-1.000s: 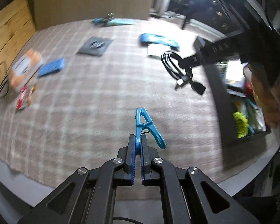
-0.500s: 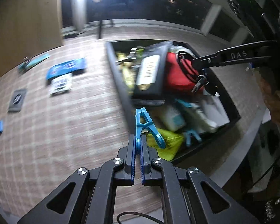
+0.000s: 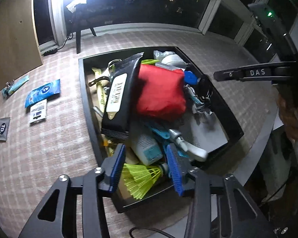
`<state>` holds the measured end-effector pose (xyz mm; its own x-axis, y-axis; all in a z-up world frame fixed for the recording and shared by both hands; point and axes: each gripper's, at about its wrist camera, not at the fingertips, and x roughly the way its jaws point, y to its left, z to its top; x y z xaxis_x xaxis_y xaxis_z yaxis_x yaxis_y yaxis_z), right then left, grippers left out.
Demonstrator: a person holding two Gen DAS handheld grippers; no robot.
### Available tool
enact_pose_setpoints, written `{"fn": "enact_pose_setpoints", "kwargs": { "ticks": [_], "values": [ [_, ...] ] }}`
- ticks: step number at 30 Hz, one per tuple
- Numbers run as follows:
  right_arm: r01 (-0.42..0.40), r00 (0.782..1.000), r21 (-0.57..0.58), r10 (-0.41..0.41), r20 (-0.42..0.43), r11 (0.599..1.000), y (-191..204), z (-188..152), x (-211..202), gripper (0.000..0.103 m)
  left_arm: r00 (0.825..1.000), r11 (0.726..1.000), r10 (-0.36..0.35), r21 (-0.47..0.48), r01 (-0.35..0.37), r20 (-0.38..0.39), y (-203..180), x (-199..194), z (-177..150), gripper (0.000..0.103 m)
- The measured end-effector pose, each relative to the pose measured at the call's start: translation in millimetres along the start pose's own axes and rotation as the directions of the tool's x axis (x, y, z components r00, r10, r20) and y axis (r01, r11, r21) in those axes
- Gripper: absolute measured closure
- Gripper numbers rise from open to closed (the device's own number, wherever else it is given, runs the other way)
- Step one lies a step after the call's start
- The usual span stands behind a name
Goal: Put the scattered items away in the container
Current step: 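Move both tools from the tray toward the orange-and-white tissue pack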
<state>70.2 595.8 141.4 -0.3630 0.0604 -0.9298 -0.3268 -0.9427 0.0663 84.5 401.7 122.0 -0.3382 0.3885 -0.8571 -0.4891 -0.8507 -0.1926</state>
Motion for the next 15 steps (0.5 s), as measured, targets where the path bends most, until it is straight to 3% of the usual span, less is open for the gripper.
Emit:
{"fn": "enact_pose_setpoints", "kwargs": {
  "ticks": [6,11,15],
  "values": [
    [-0.053,0.998,-0.026,0.054,0.023,0.998,16,6,-3,0.089,0.999,0.998,0.036,-0.042,-0.036,0.005,18,-7,-2,0.066],
    [-0.107,0.993,-0.089,0.111,0.046,0.990,46,16,-5,0.074,0.996,0.989,0.085,-0.119,-0.085,-0.005,49,-14,-4,0.066],
    [-0.165,0.984,-0.151,0.173,0.043,0.975,80,24,-3,0.069,0.991,0.974,0.136,-0.183,-0.135,-0.008,85,-27,-12,0.066]
  ]
}}
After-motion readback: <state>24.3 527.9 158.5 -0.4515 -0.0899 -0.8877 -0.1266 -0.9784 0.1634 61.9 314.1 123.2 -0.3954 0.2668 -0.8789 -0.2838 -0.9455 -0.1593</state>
